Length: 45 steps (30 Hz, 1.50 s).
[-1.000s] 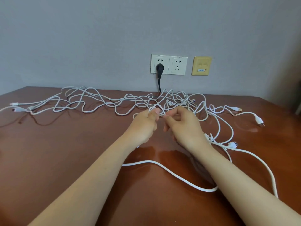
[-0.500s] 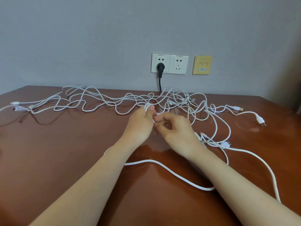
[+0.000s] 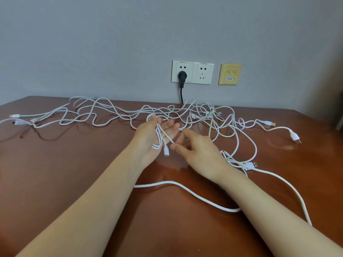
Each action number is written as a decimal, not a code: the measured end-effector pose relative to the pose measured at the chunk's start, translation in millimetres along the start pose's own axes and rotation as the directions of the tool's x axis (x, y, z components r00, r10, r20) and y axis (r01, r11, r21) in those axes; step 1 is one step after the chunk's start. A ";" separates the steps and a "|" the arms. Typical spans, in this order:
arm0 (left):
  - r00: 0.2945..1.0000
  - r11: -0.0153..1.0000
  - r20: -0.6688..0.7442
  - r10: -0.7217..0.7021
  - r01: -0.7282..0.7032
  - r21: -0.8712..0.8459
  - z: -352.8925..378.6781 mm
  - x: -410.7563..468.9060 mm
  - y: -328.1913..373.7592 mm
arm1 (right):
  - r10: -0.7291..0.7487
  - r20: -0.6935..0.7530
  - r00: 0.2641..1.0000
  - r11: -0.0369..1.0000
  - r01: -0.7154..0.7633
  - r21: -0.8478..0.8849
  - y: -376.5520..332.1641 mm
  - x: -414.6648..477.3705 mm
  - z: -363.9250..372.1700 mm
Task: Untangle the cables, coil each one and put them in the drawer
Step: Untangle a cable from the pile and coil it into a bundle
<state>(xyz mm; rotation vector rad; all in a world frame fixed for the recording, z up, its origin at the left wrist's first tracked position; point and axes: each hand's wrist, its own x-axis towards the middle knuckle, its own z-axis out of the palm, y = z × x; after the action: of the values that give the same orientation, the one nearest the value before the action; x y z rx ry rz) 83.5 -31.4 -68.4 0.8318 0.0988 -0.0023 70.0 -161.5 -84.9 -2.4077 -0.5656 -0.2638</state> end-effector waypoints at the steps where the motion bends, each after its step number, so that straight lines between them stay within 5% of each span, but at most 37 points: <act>1: 1.000 1.000 -0.016 0.004 -0.004 0.003 -0.5 1.2 -0.4 | 0.003 0.003 1.000 1.000 -0.003 -0.005 -0.3 -0.4 -0.6; 6: 0.998 1.000 -0.062 0.015 -0.013 0.018 -6.8 5.4 1.8 | -0.034 0.085 0.996 0.984 0.049 -0.172 -4.5 -3.0 -6.7; 12: 0.991 0.998 -0.130 0.026 -0.018 0.058 -9.1 5.1 5.7 | -0.067 -0.006 0.998 0.980 0.064 -0.186 -6.8 -1.6 -17.7; 20: 0.970 0.922 -0.220 0.101 -0.008 0.388 -1.4 0.4 -0.3 | -0.376 0.017 0.927 0.897 0.368 -0.244 -11.9 -5.3 -7.6; 25: 0.984 0.877 -0.157 0.084 0.001 0.480 9.8 -10.8 -5.5 | -0.396 -0.050 0.917 0.917 0.392 -0.075 -15.1 -6.2 -2.8; 29: 0.991 0.876 -0.132 -0.032 0.091 0.474 16.9 -13.7 -7.5 | -0.274 -0.074 0.959 0.961 0.270 -0.053 -13.3 -6.4 -6.6; 35: 0.980 0.886 0.077 -0.183 0.131 0.444 13.2 -12.5 -13.7 | -0.243 -0.135 0.961 0.963 0.256 0.082 -9.6 -2.8 -4.7; 40: 0.954 0.730 0.176 -0.241 0.058 0.681 10.9 -14.4 -20.3 | -0.166 -0.177 0.970 0.986 0.161 -0.040 -0.4 2.5 -15.4; 45: 0.911 0.656 0.302 -0.281 -0.048 0.753 8.3 -16.5 -17.3 | -0.246 -0.158 0.956 0.961 0.262 0.091 5.6 8.5 -19.3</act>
<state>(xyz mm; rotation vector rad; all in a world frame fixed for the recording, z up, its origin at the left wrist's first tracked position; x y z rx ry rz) 67.2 -49.8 -74.2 1.6531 -0.2600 -0.3661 79.3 -174.7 -70.3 -2.1859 -0.8023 -0.5006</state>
